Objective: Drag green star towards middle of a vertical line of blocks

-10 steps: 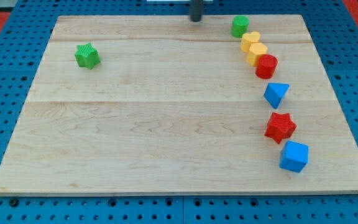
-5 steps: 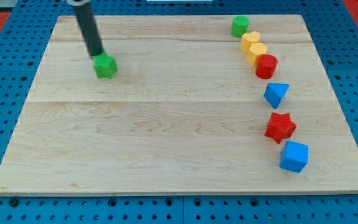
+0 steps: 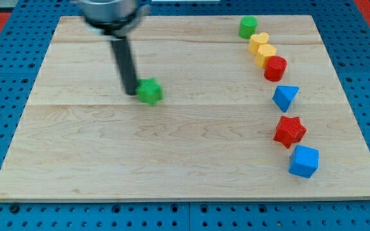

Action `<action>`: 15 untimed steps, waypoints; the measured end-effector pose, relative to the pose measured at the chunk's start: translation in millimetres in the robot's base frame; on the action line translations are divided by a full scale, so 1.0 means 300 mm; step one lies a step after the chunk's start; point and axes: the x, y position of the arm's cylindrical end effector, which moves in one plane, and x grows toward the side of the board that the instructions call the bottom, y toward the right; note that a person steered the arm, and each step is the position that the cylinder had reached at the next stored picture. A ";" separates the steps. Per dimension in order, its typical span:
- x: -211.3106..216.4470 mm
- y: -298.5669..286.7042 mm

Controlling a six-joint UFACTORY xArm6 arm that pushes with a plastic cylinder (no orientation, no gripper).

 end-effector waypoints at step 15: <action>0.079 0.584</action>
